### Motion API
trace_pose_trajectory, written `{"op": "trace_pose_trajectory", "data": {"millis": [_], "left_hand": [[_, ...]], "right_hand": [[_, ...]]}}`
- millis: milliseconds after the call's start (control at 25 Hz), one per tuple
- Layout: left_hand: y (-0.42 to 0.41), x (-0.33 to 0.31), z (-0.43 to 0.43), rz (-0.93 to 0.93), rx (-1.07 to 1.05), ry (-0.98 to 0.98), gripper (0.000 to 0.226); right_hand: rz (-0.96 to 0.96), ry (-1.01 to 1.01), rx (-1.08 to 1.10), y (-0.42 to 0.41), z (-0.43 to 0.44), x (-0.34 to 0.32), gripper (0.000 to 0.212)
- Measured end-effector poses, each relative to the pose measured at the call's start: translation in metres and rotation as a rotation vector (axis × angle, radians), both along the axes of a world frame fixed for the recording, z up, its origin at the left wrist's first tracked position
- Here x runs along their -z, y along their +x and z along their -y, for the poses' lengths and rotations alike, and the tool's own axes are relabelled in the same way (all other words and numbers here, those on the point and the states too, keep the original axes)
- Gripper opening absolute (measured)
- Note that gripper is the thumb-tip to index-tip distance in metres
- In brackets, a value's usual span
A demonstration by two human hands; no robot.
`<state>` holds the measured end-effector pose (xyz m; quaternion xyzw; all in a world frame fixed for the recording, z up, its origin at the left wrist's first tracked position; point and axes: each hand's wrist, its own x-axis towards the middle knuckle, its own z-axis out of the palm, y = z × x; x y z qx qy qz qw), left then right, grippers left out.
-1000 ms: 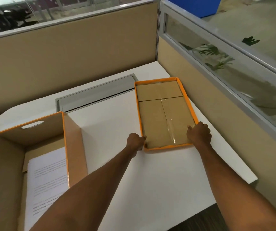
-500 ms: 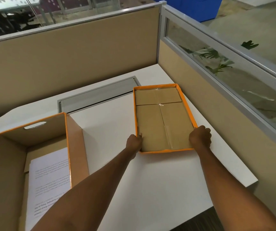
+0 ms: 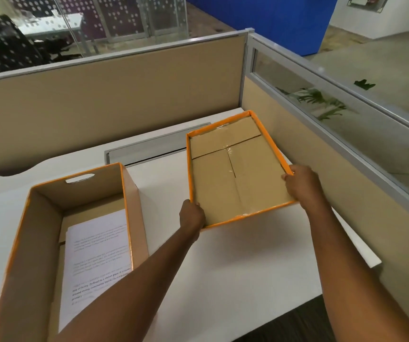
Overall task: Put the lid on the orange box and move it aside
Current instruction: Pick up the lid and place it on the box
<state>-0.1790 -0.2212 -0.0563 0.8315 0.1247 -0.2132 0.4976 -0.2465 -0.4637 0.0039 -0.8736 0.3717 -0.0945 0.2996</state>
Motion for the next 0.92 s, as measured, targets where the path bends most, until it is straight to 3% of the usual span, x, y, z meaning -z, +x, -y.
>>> {"op": "trace_pose_trajectory", "data": {"millis": [200,320,400,520,640,720,800,920], "left_hand": [[-0.006,-0.024,-0.045,0.037,-0.019,-0.051,0.039],[-0.006,-0.062,-0.074,0.241,0.034,0.056,0.052],[-0.004,-0.1,-0.093,0.369,0.067,-0.021,0.053],[-0.006,-0.168,-0.119,0.232,0.234,-0.401,0.041],[-0.013,-0.223,-0.14,0.06,0.406,-0.51,0.077],[-0.02,-0.246,-0.152,0.048,0.459,-0.549,0.089],[-0.024,-0.256,-0.162,0.104,0.423,-0.593,0.077],[-0.026,-0.251,-0.18,0.206,0.231,-0.639,0.031]], "right_hand": [[0.174,-0.067,0.019,-0.006,-0.06,-0.057,0.02],[0.281,-0.16,0.046,-0.016,-0.112,-0.087,0.019],[0.322,-0.286,0.068,-0.023,-0.155,-0.107,0.024],[0.34,-0.483,0.086,-0.034,-0.221,-0.126,0.036],[0.404,-0.664,0.044,-0.047,-0.286,-0.135,0.04],[0.439,-0.792,0.006,-0.055,-0.329,-0.135,0.038],[0.49,-0.861,-0.024,-0.061,-0.365,-0.136,0.033],[0.56,-0.857,-0.103,-0.069,-0.395,-0.143,0.033]]}}
